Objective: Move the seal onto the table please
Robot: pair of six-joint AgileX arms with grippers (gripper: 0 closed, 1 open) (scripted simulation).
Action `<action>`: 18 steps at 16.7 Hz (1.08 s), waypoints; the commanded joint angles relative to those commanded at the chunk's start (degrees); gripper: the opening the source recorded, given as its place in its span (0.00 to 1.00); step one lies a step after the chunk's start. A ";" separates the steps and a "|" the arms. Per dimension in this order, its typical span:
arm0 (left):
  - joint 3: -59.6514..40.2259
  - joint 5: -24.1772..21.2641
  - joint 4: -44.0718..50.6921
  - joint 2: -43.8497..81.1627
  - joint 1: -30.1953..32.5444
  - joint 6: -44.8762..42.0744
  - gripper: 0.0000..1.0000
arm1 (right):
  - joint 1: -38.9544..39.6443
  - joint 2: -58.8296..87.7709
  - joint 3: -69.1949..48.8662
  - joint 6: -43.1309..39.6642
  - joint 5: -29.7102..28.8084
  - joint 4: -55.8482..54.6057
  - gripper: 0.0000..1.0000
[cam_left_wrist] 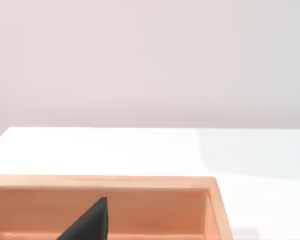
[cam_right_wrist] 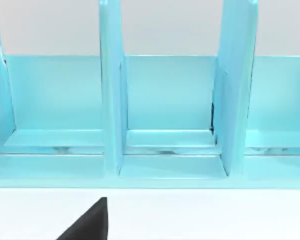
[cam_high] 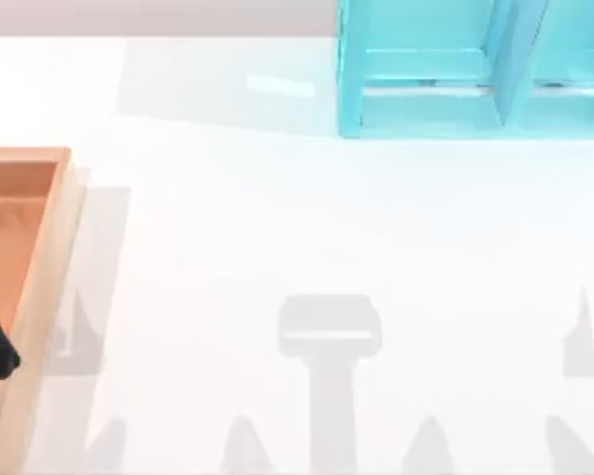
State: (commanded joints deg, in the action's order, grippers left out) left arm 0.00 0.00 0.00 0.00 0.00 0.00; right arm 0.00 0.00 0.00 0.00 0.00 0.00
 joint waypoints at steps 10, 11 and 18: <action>-18.72 0.09 17.71 21.89 -5.48 -6.04 1.00 | 0.00 0.00 0.00 0.00 0.00 0.00 1.00; -22.54 0.07 21.46 27.18 -6.33 -6.95 1.00 | 0.00 0.00 0.00 0.00 0.00 0.00 1.00; -49.80 0.02 49.24 69.00 -11.90 -12.64 1.00 | 0.00 0.00 0.00 0.00 0.00 0.00 1.00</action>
State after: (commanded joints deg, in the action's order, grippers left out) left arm -49.80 0.02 49.24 69.00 -11.90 -12.64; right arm 0.00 0.00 0.00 0.00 0.00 0.00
